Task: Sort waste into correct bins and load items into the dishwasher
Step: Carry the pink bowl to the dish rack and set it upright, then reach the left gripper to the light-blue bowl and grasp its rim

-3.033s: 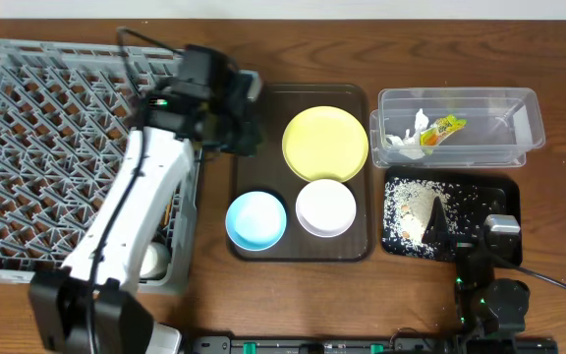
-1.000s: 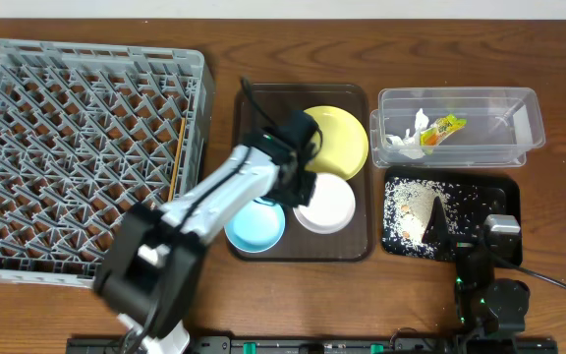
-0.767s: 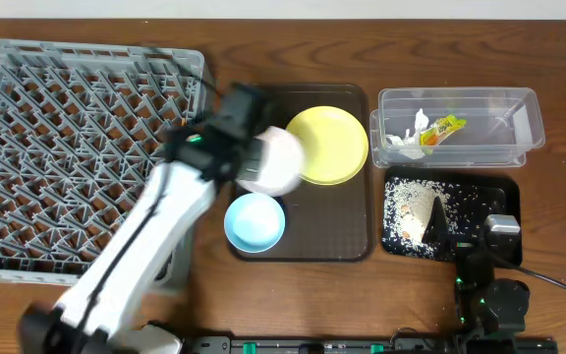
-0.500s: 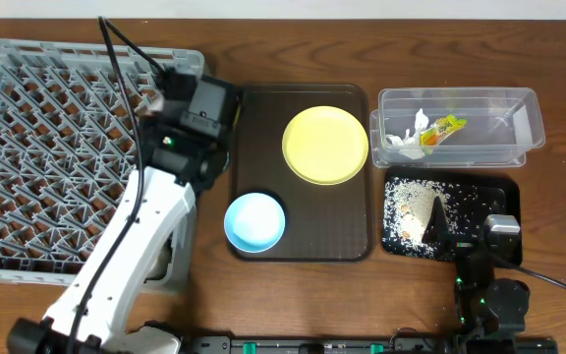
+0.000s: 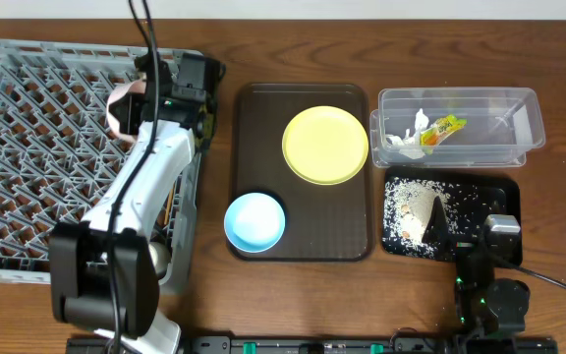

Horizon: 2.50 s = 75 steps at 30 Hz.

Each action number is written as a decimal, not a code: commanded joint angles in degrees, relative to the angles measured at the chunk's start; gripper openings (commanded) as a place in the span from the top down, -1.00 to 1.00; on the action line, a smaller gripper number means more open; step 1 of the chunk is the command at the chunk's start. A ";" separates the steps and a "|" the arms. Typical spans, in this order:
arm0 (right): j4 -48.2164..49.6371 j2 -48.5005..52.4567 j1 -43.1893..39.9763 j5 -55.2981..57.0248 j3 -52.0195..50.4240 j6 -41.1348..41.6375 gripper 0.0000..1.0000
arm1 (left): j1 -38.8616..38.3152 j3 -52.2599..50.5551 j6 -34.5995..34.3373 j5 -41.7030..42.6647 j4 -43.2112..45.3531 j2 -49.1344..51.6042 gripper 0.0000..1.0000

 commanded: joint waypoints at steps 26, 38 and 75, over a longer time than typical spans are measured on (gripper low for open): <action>-0.20 -0.26 -0.33 0.39 -0.07 -0.59 -0.98 | -0.52 -0.72 17.64 -3.17 13.46 7.80 0.80; -0.20 -0.26 -0.33 0.37 -0.07 -0.59 -0.99 | -3.26 -0.72 4.33 -2.58 0.96 7.69 0.28; -0.20 -0.26 -0.33 0.39 -0.07 -0.59 -0.99 | -11.43 -21.55 -22.73 62.82 -15.63 -14.21 -0.08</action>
